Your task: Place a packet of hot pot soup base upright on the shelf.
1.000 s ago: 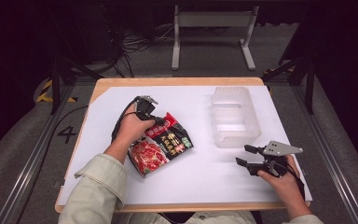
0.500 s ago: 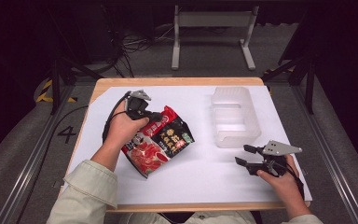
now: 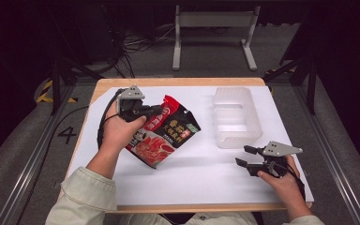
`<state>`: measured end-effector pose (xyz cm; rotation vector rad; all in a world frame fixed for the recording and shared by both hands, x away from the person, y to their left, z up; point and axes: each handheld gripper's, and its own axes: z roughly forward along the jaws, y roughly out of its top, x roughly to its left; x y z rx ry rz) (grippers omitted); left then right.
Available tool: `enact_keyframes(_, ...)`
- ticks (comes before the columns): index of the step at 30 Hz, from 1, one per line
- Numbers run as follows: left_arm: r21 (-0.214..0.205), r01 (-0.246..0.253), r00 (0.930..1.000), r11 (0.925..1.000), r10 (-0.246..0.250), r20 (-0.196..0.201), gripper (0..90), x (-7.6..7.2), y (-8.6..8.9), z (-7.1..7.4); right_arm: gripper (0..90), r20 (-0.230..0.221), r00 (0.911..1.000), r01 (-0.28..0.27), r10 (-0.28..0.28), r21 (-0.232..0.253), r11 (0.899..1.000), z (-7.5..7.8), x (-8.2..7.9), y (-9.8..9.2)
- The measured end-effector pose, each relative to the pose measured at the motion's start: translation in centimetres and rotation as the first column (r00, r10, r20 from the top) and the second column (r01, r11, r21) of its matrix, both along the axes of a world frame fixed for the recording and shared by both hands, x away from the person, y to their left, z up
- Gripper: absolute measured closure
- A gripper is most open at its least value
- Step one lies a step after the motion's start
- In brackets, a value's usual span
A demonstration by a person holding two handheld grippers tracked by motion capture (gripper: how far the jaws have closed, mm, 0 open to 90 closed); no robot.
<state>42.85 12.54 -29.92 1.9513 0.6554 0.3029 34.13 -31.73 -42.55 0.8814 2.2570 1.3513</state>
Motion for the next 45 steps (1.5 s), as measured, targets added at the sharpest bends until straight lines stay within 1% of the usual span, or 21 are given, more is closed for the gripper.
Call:
enact_keyframes(1, -0.014, -0.002, 0.9999, 0.9999, 0.003, 0.016, 89.0, -0.3, 0.0, 0.1, 37.0, -0.002, 1.0000, 0.001, -0.001, 0.002, 1.000, 0.0, 0.0, 0.0)
enact_keyframes(2, -0.014, -0.002, 0.9999, 0.9999, 0.003, 0.016, 89.0, -0.3, 0.0, 0.1, 37.0, -0.002, 1.0000, 0.001, -0.001, 0.002, 1.000, 0.0, 0.0, 0.0)
enact_keyframes(3, -0.039, -0.011, 0.9995, 0.9992, 0.012, 0.030, 89.0, -0.7, 0.0, 0.3, 37.0, 0.000, 1.0000, 0.001, -0.001, -0.001, 1.000, 0.0, -0.1, 0.0)
enact_keyframes(6, -0.089, -0.023, 0.9961, 0.9957, 0.030, 0.083, 88.8, -1.9, 0.2, 0.3, 37.5, 0.009, 1.0000, -0.004, 0.004, 0.003, 1.000, 0.2, -0.2, 0.1)
enact_keyframes(8, -0.105, -0.028, 0.9921, 0.9941, 0.041, 0.119, 88.8, -2.7, 0.3, 0.3, 37.6, 0.011, 0.9999, -0.004, 0.004, -0.005, 1.000, 0.2, -0.2, 0.2)
enact_keyframes(12, -0.134, -0.032, 0.9868, 0.9905, 0.053, 0.153, 88.8, -4.0, 0.4, 0.0, 38.6, 0.013, 0.9999, -0.004, 0.004, -0.008, 1.000, 0.3, -0.3, 0.3)
enact_keyframes(14, -0.153, -0.035, 0.9870, 0.9876, 0.058, 0.150, 88.9, -4.4, 0.5, -0.3, 39.1, 0.015, 0.9999, -0.003, 0.003, -0.005, 1.000, 0.4, -0.4, 0.4)
enact_keyframes(15, -0.154, -0.031, 0.9881, 0.9876, 0.053, 0.144, 88.9, -4.4, 0.6, -0.3, 39.1, 0.018, 0.9998, -0.005, 0.005, -0.005, 1.000, 0.5, -0.4, 0.4)
enact_keyframes(18, -0.161, -0.035, 0.9870, 0.9864, 0.059, 0.149, 89.0, -4.7, 0.6, -0.4, 39.7, 0.024, 0.9997, -0.003, 0.003, 0.000, 1.000, 0.7, -0.6, 0.7)
enact_keyframes(20, -0.161, -0.045, 0.9829, 0.9859, 0.072, 0.169, 89.0, -4.8, 0.5, -0.3, 39.7, 0.024, 0.9997, -0.008, 0.008, 0.004, 1.000, 0.9, -0.7, 0.9)
enact_keyframes(23, -0.169, -0.053, 0.9803, 0.9842, 0.083, 0.179, 89.0, -5.0, 0.5, -0.4, 39.3, 0.027, 0.9996, -0.011, 0.011, 0.005, 1.000, 1.2, -0.6, 1.3)
enact_keyframes(26, -0.196, -0.059, 0.9768, 0.9787, 0.097, 0.191, 88.9, -5.0, 0.4, -0.6, 38.4, 0.042, 0.9989, -0.022, 0.020, 0.041, 0.999, 1.9, -0.4, 2.0)
enact_keyframes(28, -0.210, -0.055, 0.9762, 0.9762, 0.096, 0.194, 89.0, -5.1, 0.4, -0.7, 38.4, 0.056, 0.9981, -0.029, 0.026, 0.047, 0.998, 2.4, -0.1, 2.5)
enact_keyframes(31, -0.209, -0.052, 0.9749, 0.9765, 0.095, 0.201, 88.9, -5.2, 0.2, -0.8, 38.1, 0.079, 0.9960, -0.047, 0.043, 0.047, 0.998, 3.2, 0.4, 3.4)
enact_keyframes(33, -0.206, -0.052, 0.9747, 0.9771, 0.095, 0.203, 88.9, -5.2, 0.2, -0.9, 38.0, 0.077, 0.9956, -0.057, 0.053, 0.055, 0.997, 3.8, 0.8, 4.0)
enact_keyframes(35, -0.209, -0.057, 0.9732, 0.9764, 0.101, 0.207, 88.9, -5.3, 0.1, -1.0, 37.2, 0.076, 0.9946, -0.078, 0.072, 0.081, 0.994, 4.2, 1.1, 4.6)
enact_keyframes(37, -0.207, -0.057, 0.9728, 0.9767, 0.101, 0.208, 88.9, -5.3, 0.1, -1.0, 36.6, 0.072, 0.9943, -0.085, 0.079, 0.092, 0.992, 4.5, 1.3, 4.9)
enact_keyframes(38, -0.216, -0.060, 0.9719, 0.9745, 0.107, 0.210, 88.9, -5.4, 0.0, -1.1, 36.5, 0.073, 0.9936, -0.093, 0.086, 0.095, 0.991, 4.7, 1.4, 5.2)
enact_keyframes(43, -0.211, -0.052, 0.9728, 0.9760, 0.098, 0.210, 88.9, -5.6, -0.3, -1.2, 34.1, 0.081, 0.9871, -0.146, 0.138, 0.093, 0.985, 6.0, 2.1, 7.2)
enact_keyframes(44, -0.214, -0.054, 0.9706, 0.9754, 0.102, 0.218, 88.9, -5.7, -0.4, -1.2, 33.6, 0.084, 0.9856, -0.154, 0.146, 0.090, 0.984, 6.2, 2.2, 7.5)
enact_keyframes(45, -0.214, -0.054, 0.9706, 0.9754, 0.102, 0.218, 88.9, -5.7, -0.4, -1.2, 33.6, 0.084, 0.9856, -0.154, 0.146, 0.090, 0.984, 6.2, 2.2, 7.5)
